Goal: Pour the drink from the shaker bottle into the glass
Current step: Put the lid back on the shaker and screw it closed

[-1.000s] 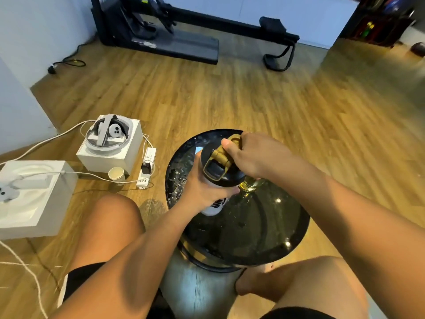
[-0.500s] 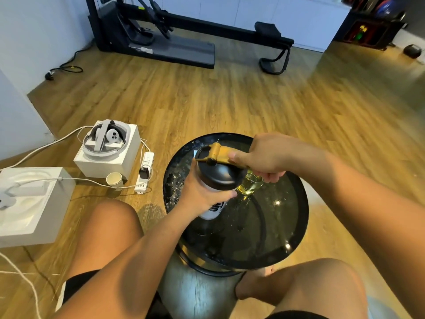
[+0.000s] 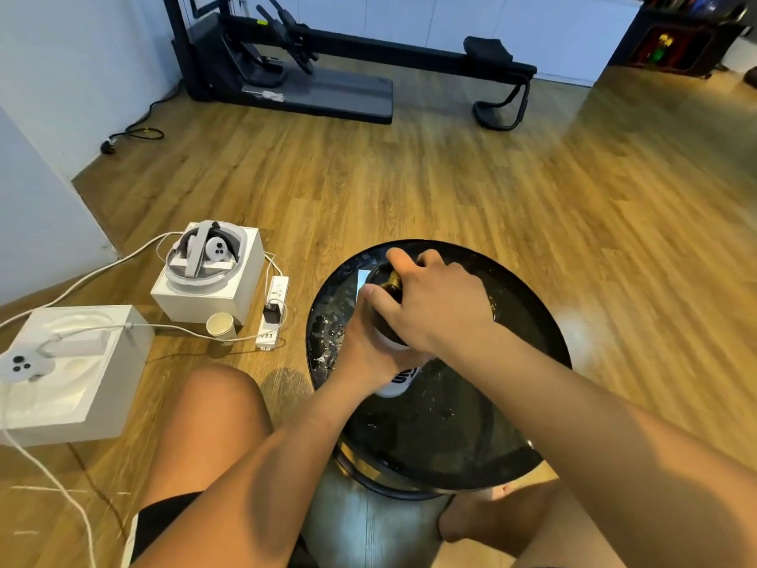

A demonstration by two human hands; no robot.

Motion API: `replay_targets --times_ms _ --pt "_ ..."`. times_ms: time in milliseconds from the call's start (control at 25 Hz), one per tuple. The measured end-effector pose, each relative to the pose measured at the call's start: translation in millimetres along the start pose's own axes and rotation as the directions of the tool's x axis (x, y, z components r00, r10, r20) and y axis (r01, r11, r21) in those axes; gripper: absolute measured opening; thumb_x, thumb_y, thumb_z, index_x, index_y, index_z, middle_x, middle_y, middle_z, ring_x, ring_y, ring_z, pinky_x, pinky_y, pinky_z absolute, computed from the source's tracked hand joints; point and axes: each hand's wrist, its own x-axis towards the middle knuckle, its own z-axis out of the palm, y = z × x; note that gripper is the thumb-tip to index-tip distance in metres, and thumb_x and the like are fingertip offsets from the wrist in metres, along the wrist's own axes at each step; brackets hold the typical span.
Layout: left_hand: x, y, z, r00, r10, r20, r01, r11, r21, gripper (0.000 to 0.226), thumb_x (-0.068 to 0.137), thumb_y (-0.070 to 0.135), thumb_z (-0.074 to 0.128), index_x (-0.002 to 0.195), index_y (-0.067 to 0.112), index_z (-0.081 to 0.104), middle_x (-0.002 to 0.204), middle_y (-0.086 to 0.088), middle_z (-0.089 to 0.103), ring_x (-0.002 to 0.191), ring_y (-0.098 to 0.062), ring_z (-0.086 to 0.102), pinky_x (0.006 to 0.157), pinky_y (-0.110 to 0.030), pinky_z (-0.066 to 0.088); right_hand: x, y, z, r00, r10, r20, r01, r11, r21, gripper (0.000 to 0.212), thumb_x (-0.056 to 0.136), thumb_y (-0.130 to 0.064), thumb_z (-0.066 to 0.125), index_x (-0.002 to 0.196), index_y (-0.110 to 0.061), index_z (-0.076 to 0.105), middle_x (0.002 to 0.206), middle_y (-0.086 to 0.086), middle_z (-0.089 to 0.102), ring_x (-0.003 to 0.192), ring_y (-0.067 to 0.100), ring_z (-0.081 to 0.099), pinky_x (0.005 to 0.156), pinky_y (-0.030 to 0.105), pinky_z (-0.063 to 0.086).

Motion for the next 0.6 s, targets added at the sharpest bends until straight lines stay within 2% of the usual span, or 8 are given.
replay_targets --times_ms 120,200,240,400,520,600 --pt "4 3 1 0.999 0.013 0.034 -0.016 0.996 0.088 0.088 0.047 0.068 0.073 0.114 0.036 0.026 0.094 0.023 0.046 0.088 0.034 0.044 0.069 0.006 0.036 3 -3 -2 0.998 0.061 -0.008 -0.061 0.998 -0.011 0.076 0.085 -0.077 0.016 0.132 -0.020 0.036 0.096 0.014 0.053 0.082 0.036 0.054 0.059 0.036 0.032" --pt "3 1 2 1.000 0.000 0.005 0.000 0.999 0.055 0.088 0.044 0.068 0.078 0.111 0.046 0.025 0.097 0.024 0.050 0.091 0.032 0.047 0.070 0.005 0.037 8 -1 -10 0.996 0.064 0.060 -0.060 0.996 -0.071 0.081 0.084 -0.077 0.016 0.128 -0.013 0.038 0.079 0.007 0.046 0.074 0.030 0.049 0.054 0.035 0.031" --pt "2 -1 2 1.000 -0.004 -0.020 0.004 1.000 0.021 0.087 0.042 0.065 0.083 0.106 0.051 0.026 0.099 0.024 0.052 0.093 0.028 0.051 0.071 0.004 0.039 10 1 -14 0.993 0.068 0.096 -0.060 0.994 -0.086 0.080 0.085 -0.076 0.018 0.125 -0.011 0.039 0.077 0.005 0.043 0.073 0.029 0.048 0.052 0.035 0.030" --pt "1 -2 2 0.999 -0.010 -0.034 0.009 0.999 -0.031 0.096 0.038 0.067 0.089 0.114 0.052 0.032 0.106 0.025 0.056 0.097 0.009 0.059 0.067 -0.007 0.045 15 3 -25 0.980 0.124 0.153 -0.115 0.991 -0.065 0.073 0.089 -0.072 0.024 0.120 -0.011 0.046 0.085 0.005 0.043 0.078 0.029 0.047 0.057 0.035 0.035" --pt "1 -4 1 1.000 -0.022 -0.020 0.021 0.999 -0.040 0.102 0.038 0.067 0.090 0.120 0.050 0.032 0.110 0.024 0.058 0.105 0.000 0.061 0.074 -0.013 0.046 17 1 -22 0.978 0.134 0.163 -0.124 0.990 -0.071 0.072 0.089 -0.072 0.024 0.123 -0.012 0.046 0.089 0.006 0.048 0.079 0.028 0.047 0.058 0.036 0.037" --pt "0 -5 -2 1.000 -0.001 0.004 0.001 0.999 -0.051 0.101 0.038 0.068 0.090 0.120 0.049 0.034 0.111 0.021 0.061 0.108 -0.002 0.062 0.077 -0.014 0.047 20 7 -22 0.960 0.121 0.251 -0.134 0.990 0.034 0.075 0.086 -0.076 0.026 0.128 -0.016 0.042 0.107 0.010 0.058 0.087 0.029 0.053 0.063 0.037 0.041"
